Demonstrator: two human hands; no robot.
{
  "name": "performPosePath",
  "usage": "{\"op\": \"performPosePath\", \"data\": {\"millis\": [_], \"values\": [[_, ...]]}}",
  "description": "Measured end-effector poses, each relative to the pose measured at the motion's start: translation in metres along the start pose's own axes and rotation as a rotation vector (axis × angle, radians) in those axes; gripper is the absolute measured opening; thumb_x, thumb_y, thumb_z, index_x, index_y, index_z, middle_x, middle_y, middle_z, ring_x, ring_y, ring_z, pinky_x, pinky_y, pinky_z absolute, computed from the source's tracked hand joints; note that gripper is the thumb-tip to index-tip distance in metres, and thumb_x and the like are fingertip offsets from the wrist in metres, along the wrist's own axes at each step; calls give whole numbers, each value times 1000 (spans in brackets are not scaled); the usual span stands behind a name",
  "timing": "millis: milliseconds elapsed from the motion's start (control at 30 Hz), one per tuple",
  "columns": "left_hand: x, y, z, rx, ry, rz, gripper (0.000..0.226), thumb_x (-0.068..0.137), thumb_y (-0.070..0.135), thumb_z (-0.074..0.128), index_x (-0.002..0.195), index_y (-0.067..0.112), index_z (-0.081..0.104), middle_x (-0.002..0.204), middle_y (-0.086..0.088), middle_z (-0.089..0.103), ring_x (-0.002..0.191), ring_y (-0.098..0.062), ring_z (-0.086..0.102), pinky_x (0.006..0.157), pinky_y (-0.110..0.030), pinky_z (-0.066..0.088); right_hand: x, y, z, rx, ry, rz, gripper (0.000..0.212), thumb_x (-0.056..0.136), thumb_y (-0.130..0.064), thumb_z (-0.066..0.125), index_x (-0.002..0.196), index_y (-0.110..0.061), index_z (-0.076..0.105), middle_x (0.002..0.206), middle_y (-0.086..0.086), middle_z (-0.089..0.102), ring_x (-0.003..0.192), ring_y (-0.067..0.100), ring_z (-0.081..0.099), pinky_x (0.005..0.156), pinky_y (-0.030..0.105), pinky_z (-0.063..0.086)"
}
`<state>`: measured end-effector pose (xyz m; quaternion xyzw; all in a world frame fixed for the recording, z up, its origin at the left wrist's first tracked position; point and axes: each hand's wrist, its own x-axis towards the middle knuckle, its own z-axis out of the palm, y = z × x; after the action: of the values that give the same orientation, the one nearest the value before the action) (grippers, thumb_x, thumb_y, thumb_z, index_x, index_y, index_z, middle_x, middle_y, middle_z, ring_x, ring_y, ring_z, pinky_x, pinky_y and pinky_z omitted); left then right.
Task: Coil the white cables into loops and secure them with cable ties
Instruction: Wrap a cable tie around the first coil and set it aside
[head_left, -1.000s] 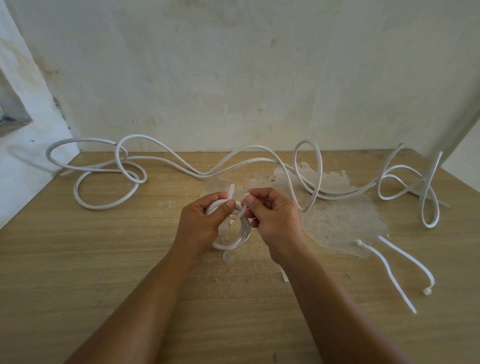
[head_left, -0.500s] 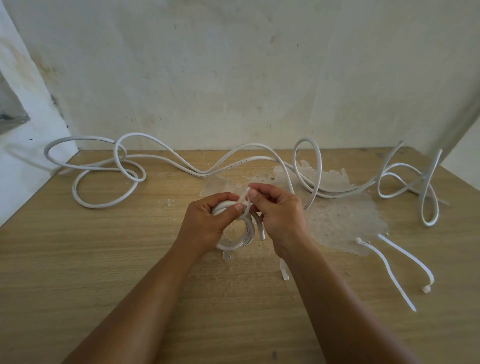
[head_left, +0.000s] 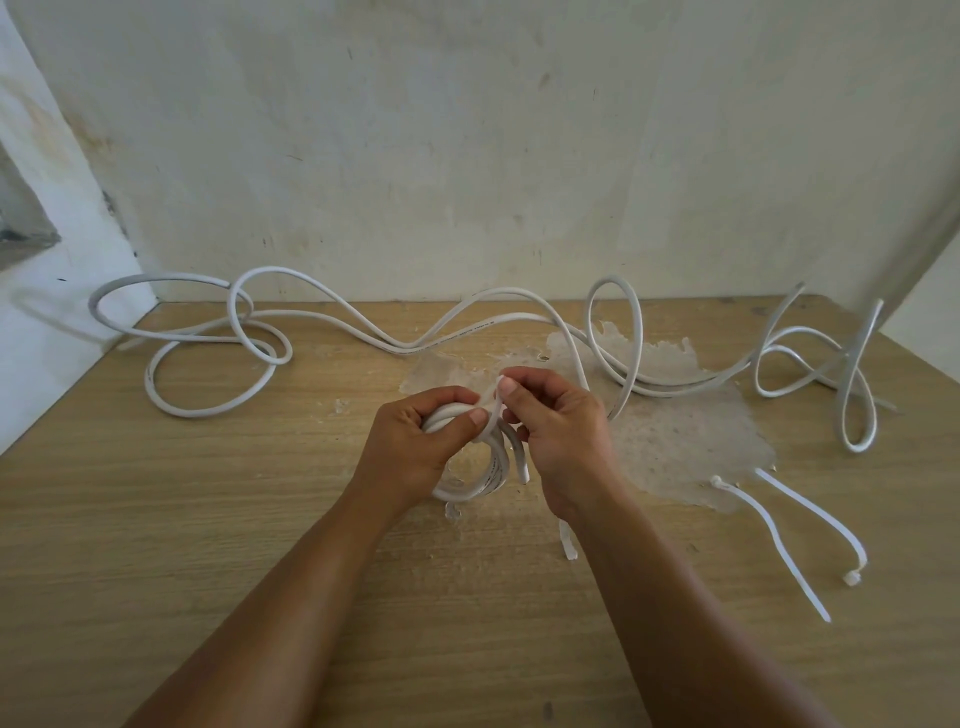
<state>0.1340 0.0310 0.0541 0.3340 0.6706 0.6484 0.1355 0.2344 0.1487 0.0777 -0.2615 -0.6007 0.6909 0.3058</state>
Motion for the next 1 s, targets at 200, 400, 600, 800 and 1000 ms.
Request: {"op": "performPosePath", "data": {"millis": [200,400,600,800,1000], "values": [[1,-4,-2,2,-24,18,10,89,12,77,99,16,78,83,5,78,70,-5,72,64,-16,53,1,-3,-2,-101,-62,38,7,93,-13,73,98,-11,78,80,3,75,65,4,68,63,13,53],[-1,-7,-1,-33,-36,9,12,90,8,75,102,8,77,77,8,76,62,-1,67,60,-13,50,8,-9,-6,-112,-119,135,4,87,-12,78,91,-9,79,72,-1,72,63,8,66,60,18,52],[0,-15,-2,-109,128,-109,8,89,13,76,97,15,77,77,7,75,56,-1,61,50,-17,47,7,-4,-7,-9,-12,165,8,84,-8,82,90,-7,77,74,3,73,64,10,67,55,19,50],[6,-20,-7,-300,285,-249,8,91,18,75,88,24,79,76,2,73,48,-5,50,46,-27,42,6,8,-13,-73,56,192,4,87,-13,79,83,-15,78,74,-1,73,72,12,68,62,26,51],[8,-22,-3,-279,398,-302,5,90,23,77,87,24,80,80,0,75,51,-6,52,48,-27,43,2,17,-7,-228,120,59,10,91,-15,75,83,-21,75,72,-8,71,69,10,65,63,25,55]]}}
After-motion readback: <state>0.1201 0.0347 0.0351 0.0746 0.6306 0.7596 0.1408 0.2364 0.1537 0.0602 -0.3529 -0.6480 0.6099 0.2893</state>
